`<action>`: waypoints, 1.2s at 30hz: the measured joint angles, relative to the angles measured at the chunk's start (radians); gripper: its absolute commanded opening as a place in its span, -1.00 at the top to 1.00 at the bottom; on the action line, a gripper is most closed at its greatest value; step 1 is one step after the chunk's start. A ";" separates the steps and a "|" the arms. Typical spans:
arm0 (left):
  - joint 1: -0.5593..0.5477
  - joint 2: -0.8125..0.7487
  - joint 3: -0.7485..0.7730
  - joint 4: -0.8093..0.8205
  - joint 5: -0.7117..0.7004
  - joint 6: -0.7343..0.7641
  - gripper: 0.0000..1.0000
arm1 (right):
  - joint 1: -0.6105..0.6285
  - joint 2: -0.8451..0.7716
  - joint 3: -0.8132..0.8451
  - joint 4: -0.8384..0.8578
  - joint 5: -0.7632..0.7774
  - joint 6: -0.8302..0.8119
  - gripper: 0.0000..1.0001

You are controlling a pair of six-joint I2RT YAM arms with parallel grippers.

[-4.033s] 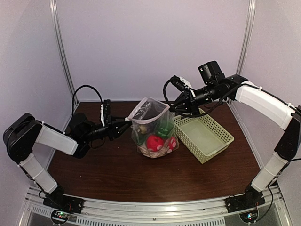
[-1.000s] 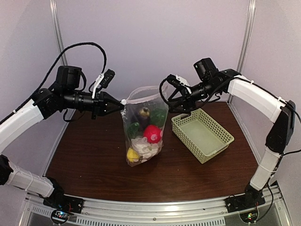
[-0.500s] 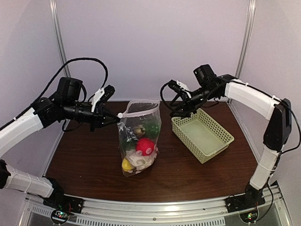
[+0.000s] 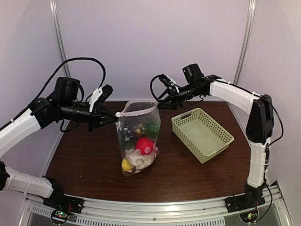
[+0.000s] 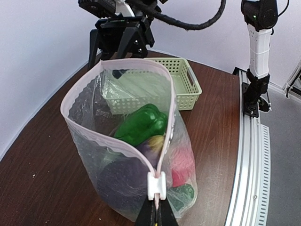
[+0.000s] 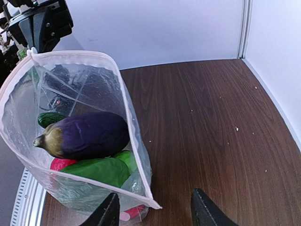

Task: Place the food in the zip-top bag and seal the zipper
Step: Adjust the zipper food storage bag at the center of the board.

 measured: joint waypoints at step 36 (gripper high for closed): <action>0.000 -0.039 -0.003 -0.056 -0.192 0.074 1.00 | -0.069 -0.159 -0.007 -0.342 0.024 -0.261 0.96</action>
